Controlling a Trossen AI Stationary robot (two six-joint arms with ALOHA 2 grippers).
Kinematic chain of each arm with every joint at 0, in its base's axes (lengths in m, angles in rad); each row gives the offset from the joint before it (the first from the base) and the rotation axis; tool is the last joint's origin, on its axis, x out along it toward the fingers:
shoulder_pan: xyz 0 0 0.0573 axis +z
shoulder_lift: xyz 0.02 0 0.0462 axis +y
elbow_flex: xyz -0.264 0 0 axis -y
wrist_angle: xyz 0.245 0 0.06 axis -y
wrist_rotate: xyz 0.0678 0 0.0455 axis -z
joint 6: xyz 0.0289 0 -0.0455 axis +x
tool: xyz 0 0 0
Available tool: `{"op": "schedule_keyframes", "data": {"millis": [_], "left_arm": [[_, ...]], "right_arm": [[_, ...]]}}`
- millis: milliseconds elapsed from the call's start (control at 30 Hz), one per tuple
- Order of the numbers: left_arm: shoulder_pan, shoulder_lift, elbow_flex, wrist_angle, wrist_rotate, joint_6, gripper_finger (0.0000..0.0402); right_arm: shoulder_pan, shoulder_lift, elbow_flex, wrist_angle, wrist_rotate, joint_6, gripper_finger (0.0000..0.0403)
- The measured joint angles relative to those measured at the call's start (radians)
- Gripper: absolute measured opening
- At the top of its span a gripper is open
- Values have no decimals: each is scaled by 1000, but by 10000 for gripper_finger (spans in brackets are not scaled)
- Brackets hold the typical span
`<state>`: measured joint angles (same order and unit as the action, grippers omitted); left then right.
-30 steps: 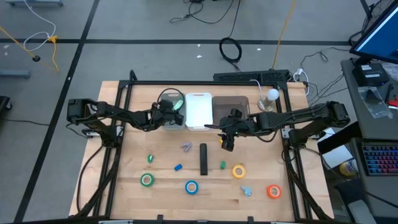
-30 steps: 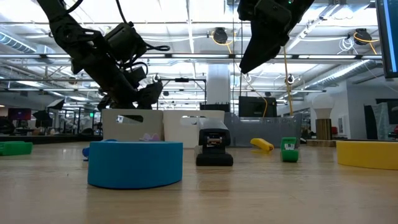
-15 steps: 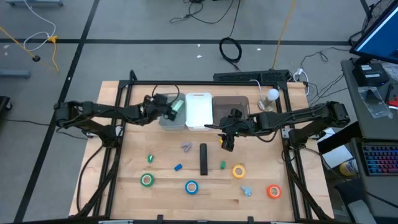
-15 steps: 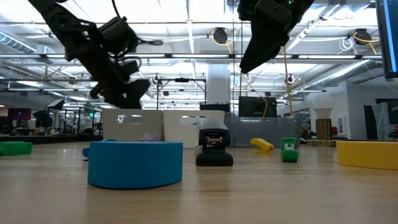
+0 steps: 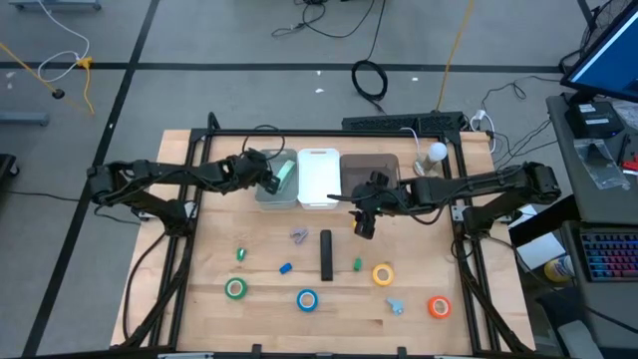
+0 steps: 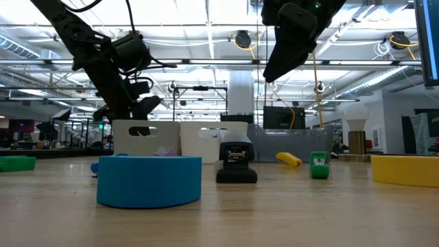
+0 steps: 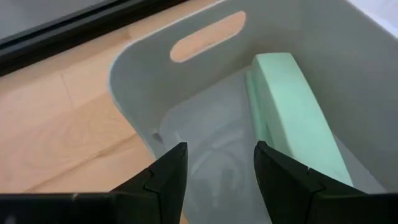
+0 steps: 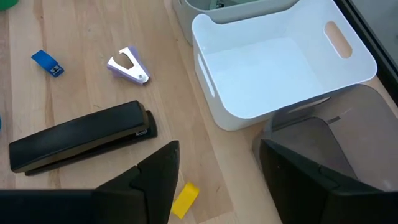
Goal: Pick and place Stapler, Stapler remover, tape
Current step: Put the light green stapler into the gray bin
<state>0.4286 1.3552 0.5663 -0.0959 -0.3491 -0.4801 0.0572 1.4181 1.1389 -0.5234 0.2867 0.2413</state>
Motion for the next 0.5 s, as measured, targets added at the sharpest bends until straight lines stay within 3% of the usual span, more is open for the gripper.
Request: {"op": "schedule_keyframes", "data": {"millis": [500], "left_arm": [[3, 43, 90, -140, 12, 86, 186]], "right_arm": [[-12, 0, 0, 22, 0, -18, 215]]}}
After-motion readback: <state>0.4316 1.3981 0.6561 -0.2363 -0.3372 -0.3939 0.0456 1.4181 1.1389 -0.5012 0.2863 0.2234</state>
